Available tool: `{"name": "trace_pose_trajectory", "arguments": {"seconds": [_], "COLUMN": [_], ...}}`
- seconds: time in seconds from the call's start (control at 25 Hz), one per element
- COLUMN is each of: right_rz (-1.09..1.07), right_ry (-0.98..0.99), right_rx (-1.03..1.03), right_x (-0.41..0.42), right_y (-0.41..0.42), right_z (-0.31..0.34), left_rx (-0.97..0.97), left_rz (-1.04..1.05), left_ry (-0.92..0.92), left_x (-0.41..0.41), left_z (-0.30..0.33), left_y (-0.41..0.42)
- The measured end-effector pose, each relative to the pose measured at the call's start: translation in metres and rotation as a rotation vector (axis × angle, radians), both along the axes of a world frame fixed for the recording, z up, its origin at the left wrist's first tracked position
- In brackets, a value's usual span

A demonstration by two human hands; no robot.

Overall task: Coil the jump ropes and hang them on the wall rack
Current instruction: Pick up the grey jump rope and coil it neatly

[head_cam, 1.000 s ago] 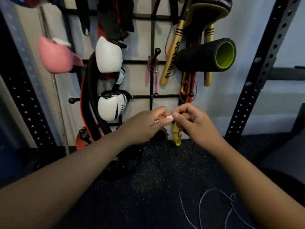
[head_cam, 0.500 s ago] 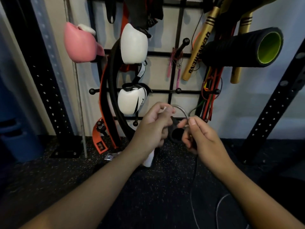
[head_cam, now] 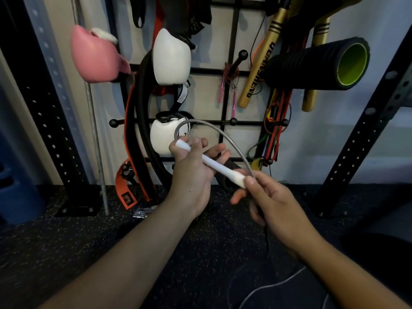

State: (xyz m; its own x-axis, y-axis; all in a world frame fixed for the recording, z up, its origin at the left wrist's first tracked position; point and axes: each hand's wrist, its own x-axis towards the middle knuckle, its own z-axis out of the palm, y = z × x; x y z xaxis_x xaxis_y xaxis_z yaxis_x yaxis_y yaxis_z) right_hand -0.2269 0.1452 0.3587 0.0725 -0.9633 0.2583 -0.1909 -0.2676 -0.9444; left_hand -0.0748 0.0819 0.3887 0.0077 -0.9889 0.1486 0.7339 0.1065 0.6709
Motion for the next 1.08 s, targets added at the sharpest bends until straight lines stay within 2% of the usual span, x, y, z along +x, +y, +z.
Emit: {"name": "trace_pose_trajectory", "arguments": {"seconds": [0.08,0.16,0.24,0.32,0.36,0.4,0.44,0.48,0.52,0.6,0.76,0.92,1.0,1.08], "right_rz": [-0.002,-0.018,-0.053,-0.074,-0.053,-0.016,0.027,0.064,0.094,0.119,0.047,0.105,0.126,0.121], "right_ry": [-0.057,-0.088,-0.051,0.134,0.258,0.378,0.474,0.529,0.532,0.416,0.026,-0.133,-0.175,-0.123], "right_rx": [0.012,0.010,0.008,-0.002,-0.012,-0.026,-0.035,-0.036,-0.031,-0.016,0.040,0.041,0.052,0.058], "right_x": [-0.003,-0.008,-0.018,-0.032,-0.037,-0.040,-0.040,-0.038,-0.034,-0.028,-0.031,-0.027,-0.030,-0.033], "right_y": [0.000,-0.004,-0.012,-0.018,-0.019,-0.019,-0.019,-0.018,-0.017,-0.016,-0.016,-0.012,-0.014,-0.016], "right_z": [0.002,0.003,0.008,0.018,0.022,0.024,0.024,0.022,0.021,0.017,0.018,0.015,0.014,0.010], "left_rx": [0.001,-0.018,0.004,-0.092,-0.238,-0.398,-0.506,-0.543,-0.537,-0.546,-0.338,-0.273,-0.205,-0.176], "left_rz": [-0.106,-0.213,-0.157,0.111,0.227,0.243,0.141,-0.030,-0.194,-0.319,-0.445,-0.503,-0.476,-0.401], "left_ry": [-0.034,-0.181,-0.348,-0.710,-0.980,-1.258,-1.498,-1.652,-1.721,-1.679,-1.315,-1.116,-0.883,-0.669], "left_x": [0.003,0.005,0.013,0.032,0.041,0.047,0.048,0.044,0.037,0.026,0.021,0.016,0.012,0.006], "left_z": [-0.004,-0.013,-0.014,-0.005,0.001,0.008,0.014,0.015,0.011,0.002,0.004,0.001,-0.004,-0.007], "left_y": [0.004,0.006,0.002,-0.005,-0.008,-0.009,-0.009,-0.006,-0.004,-0.003,-0.001,0.007,0.006,0.008]}}
